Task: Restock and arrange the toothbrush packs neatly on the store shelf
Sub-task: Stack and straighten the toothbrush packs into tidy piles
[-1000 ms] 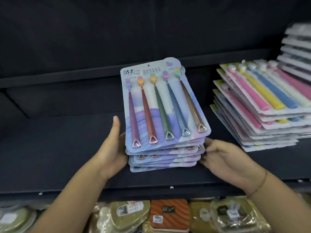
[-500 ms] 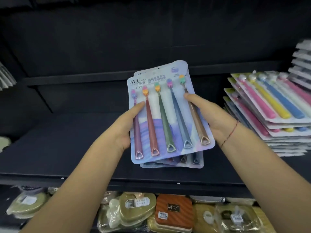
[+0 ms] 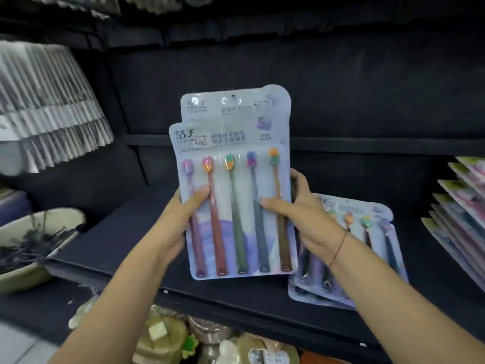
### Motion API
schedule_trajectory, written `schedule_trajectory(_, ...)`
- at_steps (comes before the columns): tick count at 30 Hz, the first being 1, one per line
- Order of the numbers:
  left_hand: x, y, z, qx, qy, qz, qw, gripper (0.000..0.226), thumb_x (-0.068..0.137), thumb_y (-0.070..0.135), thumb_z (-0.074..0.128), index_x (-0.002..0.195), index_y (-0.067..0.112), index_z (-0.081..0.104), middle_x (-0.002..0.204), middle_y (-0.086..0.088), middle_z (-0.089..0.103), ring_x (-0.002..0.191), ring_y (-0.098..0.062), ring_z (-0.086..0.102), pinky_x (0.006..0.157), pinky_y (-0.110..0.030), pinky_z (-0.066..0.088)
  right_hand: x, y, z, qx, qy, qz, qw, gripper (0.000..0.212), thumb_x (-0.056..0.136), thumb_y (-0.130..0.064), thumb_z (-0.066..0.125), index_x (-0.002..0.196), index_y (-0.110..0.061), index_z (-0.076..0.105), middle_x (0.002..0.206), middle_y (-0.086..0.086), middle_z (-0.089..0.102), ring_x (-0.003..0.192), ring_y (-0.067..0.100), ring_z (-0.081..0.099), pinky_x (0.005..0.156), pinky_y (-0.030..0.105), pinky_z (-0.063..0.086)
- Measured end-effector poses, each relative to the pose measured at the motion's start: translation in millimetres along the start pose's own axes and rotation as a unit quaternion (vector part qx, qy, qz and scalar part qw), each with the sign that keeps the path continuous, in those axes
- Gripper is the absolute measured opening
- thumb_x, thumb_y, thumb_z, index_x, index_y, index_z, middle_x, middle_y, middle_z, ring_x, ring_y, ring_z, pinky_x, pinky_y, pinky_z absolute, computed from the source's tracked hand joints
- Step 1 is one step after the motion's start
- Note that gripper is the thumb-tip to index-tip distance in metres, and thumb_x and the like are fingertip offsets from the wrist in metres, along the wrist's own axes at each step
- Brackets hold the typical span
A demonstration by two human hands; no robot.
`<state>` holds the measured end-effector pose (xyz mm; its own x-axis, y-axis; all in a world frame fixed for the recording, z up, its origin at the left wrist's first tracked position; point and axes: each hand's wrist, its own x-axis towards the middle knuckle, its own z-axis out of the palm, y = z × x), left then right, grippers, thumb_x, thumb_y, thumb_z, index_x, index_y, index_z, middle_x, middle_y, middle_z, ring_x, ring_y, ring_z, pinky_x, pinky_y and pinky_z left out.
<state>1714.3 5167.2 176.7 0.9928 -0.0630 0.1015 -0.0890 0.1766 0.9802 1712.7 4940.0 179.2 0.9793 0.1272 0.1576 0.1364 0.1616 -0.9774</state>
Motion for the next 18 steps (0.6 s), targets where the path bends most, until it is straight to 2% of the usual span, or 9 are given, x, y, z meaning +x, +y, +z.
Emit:
schedule_trajectory(2,7,-1,-20,0.024,-0.007,0.051,0.998,0.094,0.061,0.050,0.088,0.137,0.010,0.051,0.129,-0.008,0.065,0.118,-0.022,0.062,0.089,-0.029,0.054,14,10,8,-0.026,-0.033,-0.036,0.998,0.080,0.072,0.006,0.078,0.132,-0.027,0.036,0.121,-0.005,0.058,0.097,0.000,0.066,0.076,0.018,0.054)
schedule_trajectory(4,13,-4,-38,0.058,-0.022,0.071,0.996,0.094,0.063,0.041,0.088,0.140,0.007,0.046,0.133,-0.008,0.062,0.124,-0.024,0.058,0.095,-0.030,0.051,22,19,16,-0.055,-0.060,-0.052,0.995,0.088,0.065,0.003,0.075,0.134,-0.029,0.031,0.120,-0.008,0.058,0.102,0.001,0.064,0.079,0.019,0.053)
schedule_trajectory(6,12,-10,-50,0.088,-0.043,0.077,0.992,0.094,0.063,0.035,0.088,0.141,0.008,0.044,0.132,-0.005,0.062,0.126,-0.023,0.056,0.098,-0.030,0.049,26,34,19,-0.059,-0.076,-0.048,0.994,0.095,0.066,0.007,0.072,0.141,-0.028,0.025,0.117,-0.011,0.061,0.103,0.001,0.065,0.078,0.020,0.053)
schedule_trajectory(8,9,-18,-57,0.100,-0.067,0.065,0.991,0.098,0.060,0.039,0.091,0.141,0.009,0.044,0.132,-0.004,0.062,0.127,-0.023,0.056,0.103,-0.036,0.045,24,49,20,-0.055,-0.092,-0.029,0.994,0.102,0.067,0.007,0.073,0.147,-0.026,0.019,0.120,-0.014,0.062,0.107,0.001,0.063,0.080,0.020,0.053)
schedule_trajectory(11,3,-30,-65,0.092,-0.095,0.052,0.990,0.102,0.060,0.044,0.091,0.143,0.012,0.041,0.138,-0.006,0.058,0.131,-0.022,0.052,0.108,-0.042,0.039,19,61,16,-0.041,-0.117,-0.005,0.992,0.123,0.062,-0.010,0.084,0.154,-0.034,0.005,0.148,-0.010,0.045,0.129,0.007,0.051,0.099,0.032,0.049)
schedule_trajectory(13,-2,-31,-71,0.083,-0.101,0.041,0.991,0.108,0.057,0.050,0.090,0.145,0.014,0.038,0.139,-0.003,0.057,0.131,-0.021,0.051,0.107,-0.039,0.041,18,58,13,-0.033,-0.143,-0.003,0.989,0.131,0.059,-0.021,0.091,0.155,-0.033,0.002,0.154,-0.007,0.038,0.136,0.011,0.044,0.111,0.039,0.040)
schedule_trajectory(16,-6,-29,-75,0.071,-0.109,0.030,0.991,0.113,0.051,0.056,0.091,0.143,0.017,0.037,0.136,0.003,0.060,0.129,-0.017,0.054,0.100,-0.029,0.048,19,53,12,-0.039,-0.177,0.005,0.983,0.130,0.057,-0.035,0.093,0.155,-0.025,0.008,0.150,-0.005,0.044,0.136,0.012,0.045,0.106,0.028,0.044)
schedule_trajectory(18,-4,-27,-73,0.065,-0.108,0.028,0.992,0.111,0.047,0.056,0.092,0.139,0.019,0.041,0.131,0.006,0.063,0.125,-0.014,0.057,0.096,-0.026,0.050,21,53,13,-0.040,-0.188,0.002,0.981,0.123,0.060,-0.033,0.092,0.154,-0.022,0.013,0.147,-0.004,0.048,0.133,0.011,0.048,0.099,0.023,0.047)
